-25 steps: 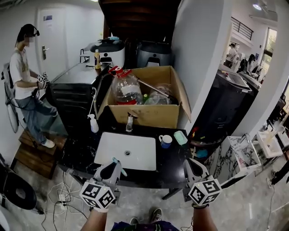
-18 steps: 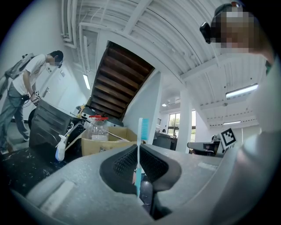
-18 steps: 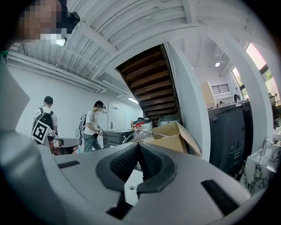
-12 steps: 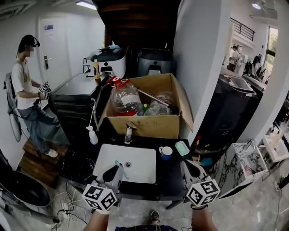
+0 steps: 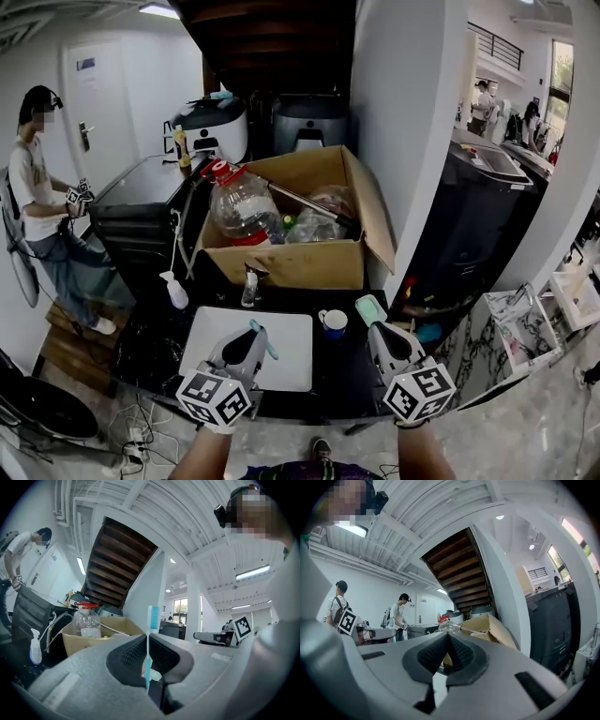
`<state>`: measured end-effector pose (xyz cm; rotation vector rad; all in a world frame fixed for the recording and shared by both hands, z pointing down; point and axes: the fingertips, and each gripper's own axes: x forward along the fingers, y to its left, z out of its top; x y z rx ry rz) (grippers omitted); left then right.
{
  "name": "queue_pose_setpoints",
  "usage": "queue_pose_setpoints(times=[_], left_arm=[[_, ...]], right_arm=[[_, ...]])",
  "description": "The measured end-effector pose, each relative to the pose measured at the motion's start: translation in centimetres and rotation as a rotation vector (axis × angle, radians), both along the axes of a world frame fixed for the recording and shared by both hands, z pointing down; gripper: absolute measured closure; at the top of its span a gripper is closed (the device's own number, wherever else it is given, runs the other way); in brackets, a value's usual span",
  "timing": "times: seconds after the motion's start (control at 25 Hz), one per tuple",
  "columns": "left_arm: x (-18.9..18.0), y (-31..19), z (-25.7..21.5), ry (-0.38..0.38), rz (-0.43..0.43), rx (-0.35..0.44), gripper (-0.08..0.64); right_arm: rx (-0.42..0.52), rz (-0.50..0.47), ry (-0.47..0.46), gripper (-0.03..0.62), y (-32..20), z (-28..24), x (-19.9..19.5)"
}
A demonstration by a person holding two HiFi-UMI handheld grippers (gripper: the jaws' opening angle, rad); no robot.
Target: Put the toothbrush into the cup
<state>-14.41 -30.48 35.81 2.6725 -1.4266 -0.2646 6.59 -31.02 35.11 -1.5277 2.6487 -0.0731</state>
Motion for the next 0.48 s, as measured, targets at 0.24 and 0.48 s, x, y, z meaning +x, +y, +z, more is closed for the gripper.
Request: queue_pose_setpoints(times=[0.24, 0.48], left_arm=[[3.4, -3.2, 0.5, -0.013, 0.045, -0.010, 0.537], [7.0, -6.2, 1.5, -0.025, 0.099, -0.031, 0.537]], right_arm=[[-0.020, -0.006, 0.006, 0.589, -1.6, 1.4, 1.1], [-0.039, -0.017, 0.030, 0.589, -3.1, 2.8, 2.4]])
